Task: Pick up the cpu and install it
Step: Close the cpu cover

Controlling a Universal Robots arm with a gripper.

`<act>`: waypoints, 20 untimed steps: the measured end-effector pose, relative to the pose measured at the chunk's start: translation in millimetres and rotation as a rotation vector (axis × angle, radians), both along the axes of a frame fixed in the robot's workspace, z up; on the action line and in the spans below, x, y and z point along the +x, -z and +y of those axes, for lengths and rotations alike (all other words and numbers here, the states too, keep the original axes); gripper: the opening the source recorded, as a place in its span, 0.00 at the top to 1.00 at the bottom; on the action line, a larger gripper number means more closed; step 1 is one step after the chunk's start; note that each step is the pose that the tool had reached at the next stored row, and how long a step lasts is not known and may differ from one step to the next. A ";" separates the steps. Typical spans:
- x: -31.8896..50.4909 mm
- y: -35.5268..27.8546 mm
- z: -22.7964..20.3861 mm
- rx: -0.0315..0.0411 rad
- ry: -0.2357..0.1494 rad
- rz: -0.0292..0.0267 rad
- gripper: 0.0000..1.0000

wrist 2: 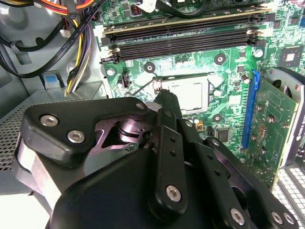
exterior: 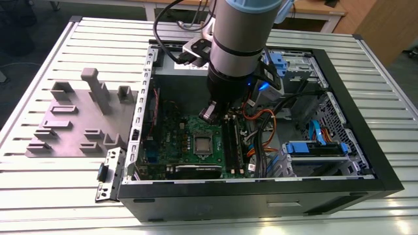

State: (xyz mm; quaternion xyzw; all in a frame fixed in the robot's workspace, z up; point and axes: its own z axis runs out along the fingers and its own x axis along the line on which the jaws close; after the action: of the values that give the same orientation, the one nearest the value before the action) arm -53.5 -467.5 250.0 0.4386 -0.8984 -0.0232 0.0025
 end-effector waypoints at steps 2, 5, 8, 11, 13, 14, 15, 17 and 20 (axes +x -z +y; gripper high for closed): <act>0.0 0.0 0.0 0.0000 0.000 0.0000 0.89; -0.2 0.0 -0.3 -0.0001 0.000 0.0000 0.89; -1.4 0.0 -1.4 -0.0001 0.000 0.0000 0.89; -3.1 0.0 -3.3 -0.0002 0.000 0.0000 0.89; -6.9 0.0 -6.3 -0.0003 0.000 -0.0001 0.89; -9.2 0.0 -7.8 -0.0002 0.000 -0.0002 0.89; -11.4 0.0 -9.3 -0.0002 -0.001 -0.0003 0.89; -14.2 0.1 -12.7 0.0000 -0.001 -0.0006 0.89; -15.2 0.2 -20.2 -0.0002 -0.003 -0.0010 0.89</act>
State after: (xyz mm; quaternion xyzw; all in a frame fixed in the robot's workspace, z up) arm -68.7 -487.6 249.9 0.4400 -0.8977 -0.0229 0.0021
